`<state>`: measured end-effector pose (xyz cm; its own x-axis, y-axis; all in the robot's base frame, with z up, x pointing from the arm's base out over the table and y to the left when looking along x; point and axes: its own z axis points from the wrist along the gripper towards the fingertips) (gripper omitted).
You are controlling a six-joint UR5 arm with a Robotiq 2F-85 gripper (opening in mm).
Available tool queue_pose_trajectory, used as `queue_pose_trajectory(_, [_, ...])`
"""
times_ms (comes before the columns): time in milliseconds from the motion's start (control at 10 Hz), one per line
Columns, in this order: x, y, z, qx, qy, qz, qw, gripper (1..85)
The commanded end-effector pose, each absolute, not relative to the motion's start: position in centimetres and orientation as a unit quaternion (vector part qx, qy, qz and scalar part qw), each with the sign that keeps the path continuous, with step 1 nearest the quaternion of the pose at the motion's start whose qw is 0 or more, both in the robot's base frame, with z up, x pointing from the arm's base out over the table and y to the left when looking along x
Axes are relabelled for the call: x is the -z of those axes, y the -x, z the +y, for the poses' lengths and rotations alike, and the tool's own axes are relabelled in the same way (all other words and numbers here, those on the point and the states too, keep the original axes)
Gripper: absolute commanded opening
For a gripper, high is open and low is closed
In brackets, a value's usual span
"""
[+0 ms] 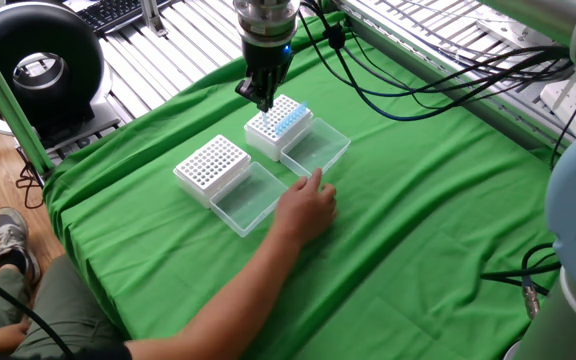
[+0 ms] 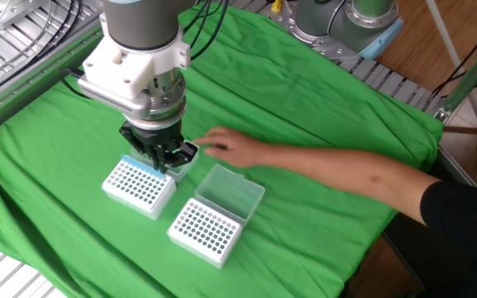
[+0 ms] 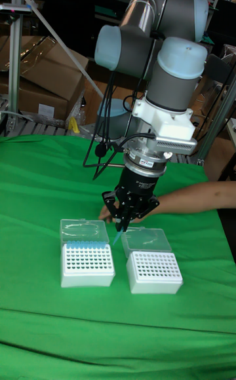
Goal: Insert a medium pipette tip into the holder for medium pipette tips
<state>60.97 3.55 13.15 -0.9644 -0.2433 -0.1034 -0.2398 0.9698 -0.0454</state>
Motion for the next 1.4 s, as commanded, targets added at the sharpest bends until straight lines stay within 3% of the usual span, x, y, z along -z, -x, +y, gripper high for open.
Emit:
queue_pose_trajectory(0, [-12.51, -61.72, 3.07, 0.013, 0.128, 0.989, 0.068, 1.0])
queue_pose_trajectory(1300, [-11.92, -62.23, 3.75, 0.008, 0.118, 0.990, 0.076, 1.0])
